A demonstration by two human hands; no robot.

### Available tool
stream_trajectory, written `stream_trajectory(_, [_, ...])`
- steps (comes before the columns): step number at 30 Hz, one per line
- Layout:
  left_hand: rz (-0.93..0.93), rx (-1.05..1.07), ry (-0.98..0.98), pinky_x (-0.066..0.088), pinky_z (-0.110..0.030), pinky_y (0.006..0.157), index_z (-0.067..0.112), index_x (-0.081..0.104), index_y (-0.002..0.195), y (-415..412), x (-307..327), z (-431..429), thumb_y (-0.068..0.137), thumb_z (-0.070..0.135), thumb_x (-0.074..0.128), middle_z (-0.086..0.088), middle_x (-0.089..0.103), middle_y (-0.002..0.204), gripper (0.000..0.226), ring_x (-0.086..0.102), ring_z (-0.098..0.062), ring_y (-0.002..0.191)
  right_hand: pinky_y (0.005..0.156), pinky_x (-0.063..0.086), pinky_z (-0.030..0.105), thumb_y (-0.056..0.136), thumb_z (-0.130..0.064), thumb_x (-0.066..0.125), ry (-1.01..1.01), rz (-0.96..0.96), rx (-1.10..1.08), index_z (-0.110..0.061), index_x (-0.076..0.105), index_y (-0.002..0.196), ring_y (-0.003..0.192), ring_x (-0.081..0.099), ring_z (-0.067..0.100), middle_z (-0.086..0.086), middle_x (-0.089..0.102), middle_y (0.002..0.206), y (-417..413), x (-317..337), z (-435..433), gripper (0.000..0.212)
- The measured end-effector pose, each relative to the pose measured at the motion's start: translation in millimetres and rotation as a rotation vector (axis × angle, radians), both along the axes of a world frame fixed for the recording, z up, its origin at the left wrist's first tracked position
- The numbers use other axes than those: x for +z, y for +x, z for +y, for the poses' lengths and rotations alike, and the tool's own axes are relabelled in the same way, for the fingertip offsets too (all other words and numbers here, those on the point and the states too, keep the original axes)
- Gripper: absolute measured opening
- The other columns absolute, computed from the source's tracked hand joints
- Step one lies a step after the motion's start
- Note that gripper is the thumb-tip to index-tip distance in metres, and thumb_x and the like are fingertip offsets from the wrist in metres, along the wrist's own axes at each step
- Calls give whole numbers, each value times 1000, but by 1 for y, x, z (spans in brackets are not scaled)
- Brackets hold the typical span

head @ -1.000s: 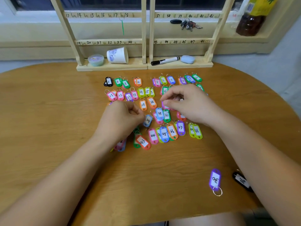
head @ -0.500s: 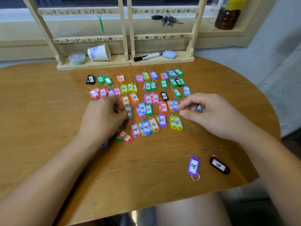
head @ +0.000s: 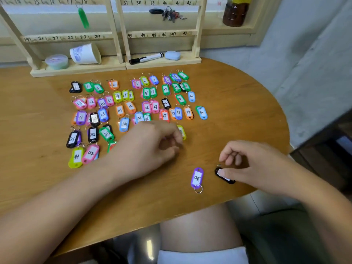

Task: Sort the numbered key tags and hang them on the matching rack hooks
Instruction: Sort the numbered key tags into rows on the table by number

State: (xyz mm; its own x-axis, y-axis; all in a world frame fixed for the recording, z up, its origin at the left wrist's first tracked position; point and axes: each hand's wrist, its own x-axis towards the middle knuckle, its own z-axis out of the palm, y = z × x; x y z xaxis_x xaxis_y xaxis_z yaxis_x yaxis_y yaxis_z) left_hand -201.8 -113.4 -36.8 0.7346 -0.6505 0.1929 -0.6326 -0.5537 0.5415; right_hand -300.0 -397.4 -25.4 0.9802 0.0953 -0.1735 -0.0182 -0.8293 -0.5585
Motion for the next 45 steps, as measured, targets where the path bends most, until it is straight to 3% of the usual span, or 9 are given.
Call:
stream_trajectory(7, [135,-368,66,48,-20,94,38,77,117,-7,-4,-19,91,12,79,18,60,110,37,60,-5,109,74,50,21,79,-39,89,-48,33,9,-42,70,84,92,61,4,-24,65,97,-4,-1,-1,21])
stream_trajectory(11, [115,-410,165,47,-28,99,40,73,124,-10,-9,-21,92,24,79,17,53,114,37,52,-8,116,78,49,19,82,-33,88,-39,39,10,-41,72,85,93,61,2,-24,66,95,-2,0,1,18])
stream_trajectory(15, [86,-396,172,48,-33,97,36,72,113,-10,-9,-19,93,34,80,16,53,114,22,52,-8,115,73,51,22,83,-29,87,-19,9,-1,-38,72,84,86,63,5,-22,68,91,4,0,5,18])
stream_trajectory(23, [172,-255,75,48,-22,76,27,65,93,-7,-8,-8,92,24,82,14,65,90,17,62,-11,90,71,60,27,87,-19,86,200,-111,-138,-33,78,86,78,72,6,-15,76,82,26,-9,21,16])
stream_trajectory(31, [249,-55,-110,46,-19,74,36,75,109,4,-4,36,98,20,76,13,67,92,19,64,-13,86,68,55,36,86,-14,87,462,-187,-189,-20,74,88,68,74,20,0,76,74,78,-11,67,14])
stream_trajectory(35, [341,158,-235,50,-24,71,30,76,99,15,-2,65,99,23,75,8,71,86,7,63,-8,73,66,52,34,85,-20,87,432,-224,-186,-21,74,87,63,68,17,-4,75,71,123,-11,99,14])
stream_trajectory(39, [383,324,-365,42,-12,54,17,76,91,21,5,88,101,22,71,-3,75,78,13,58,-2,57,63,51,31,83,-23,87,350,-238,-174,-24,74,83,65,71,14,-5,76,72,161,-13,125,13])
stream_trajectory(42, [358,401,-399,43,-22,61,17,76,90,26,4,101,101,19,72,1,70,72,11,52,-2,60,65,54,32,82,-25,86,263,-241,-161,-27,73,80,66,70,10,-6,74,74,175,-16,135,14])
stream_trajectory(45, [408,445,-474,46,-33,70,21,75,100,30,-1,106,99,19,74,-11,70,79,3,53,-13,67,64,59,34,83,-25,84,166,-237,-154,-28,71,79,65,70,12,-7,72,72,178,-20,140,14])
